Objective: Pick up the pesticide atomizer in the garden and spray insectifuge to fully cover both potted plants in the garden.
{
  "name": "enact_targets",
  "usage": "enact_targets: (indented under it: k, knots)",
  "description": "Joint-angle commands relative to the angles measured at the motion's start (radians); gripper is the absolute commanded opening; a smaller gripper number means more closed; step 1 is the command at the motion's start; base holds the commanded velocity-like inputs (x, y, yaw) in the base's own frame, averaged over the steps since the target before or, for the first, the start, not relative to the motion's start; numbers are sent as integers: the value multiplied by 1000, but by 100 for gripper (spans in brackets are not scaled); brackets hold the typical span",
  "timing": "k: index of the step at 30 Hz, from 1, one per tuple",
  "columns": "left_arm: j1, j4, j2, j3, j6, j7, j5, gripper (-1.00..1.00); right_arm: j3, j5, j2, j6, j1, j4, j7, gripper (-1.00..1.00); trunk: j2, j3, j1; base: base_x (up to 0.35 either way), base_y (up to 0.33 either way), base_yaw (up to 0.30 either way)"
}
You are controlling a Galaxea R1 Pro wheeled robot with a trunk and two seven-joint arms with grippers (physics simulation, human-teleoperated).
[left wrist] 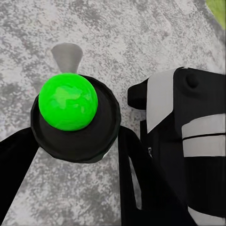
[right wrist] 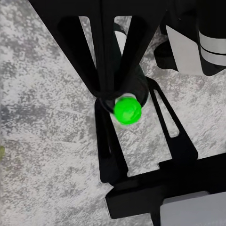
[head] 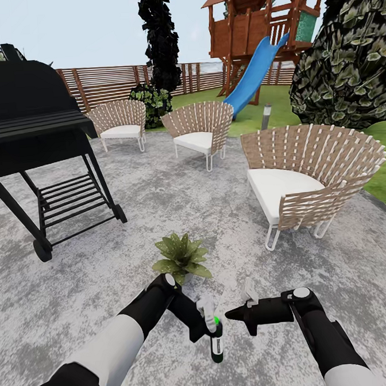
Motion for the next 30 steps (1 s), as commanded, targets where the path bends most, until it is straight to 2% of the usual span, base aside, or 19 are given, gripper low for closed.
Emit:
enact_targets:
  k: [1, 11, 13, 16, 24, 30]
  knots:
    - [0, -2, 0, 0, 10, -8, -3, -100, -4, 5, 1, 10, -1, -1, 7, -100, 0, -1, 0, 0, 0, 0]
    - [0, -2, 0, -2, 9, -11, -3, -100, -3, 5, 1, 11, -1, -1, 7, -100, 0, -1, 0, 0, 0, 0]
    - [0, -2, 0, -2, 9, -10, -3, -100, 8, 5, 1, 10, -1, -1, 7, -100, 0, -1, 0, 0, 0, 0]
    - [0, -2, 0, -2, 9, -10, -2, -100, 47, 4, 1, 10, -1, -1, 6, -100, 0, -1, 0, 0, 0, 0]
    - [0, -2, 0, -2, 5, -12, 0, -100, 56, 4, 1, 10, -1, -1, 7, -100, 0, -1, 0, 0, 0, 0]
    - [0, -3, 0, -3, -6, -60, 2, -100, 56, 4, 1, 10, -1, -1, 6, -100, 0, -1, 0, 0, 0, 0]
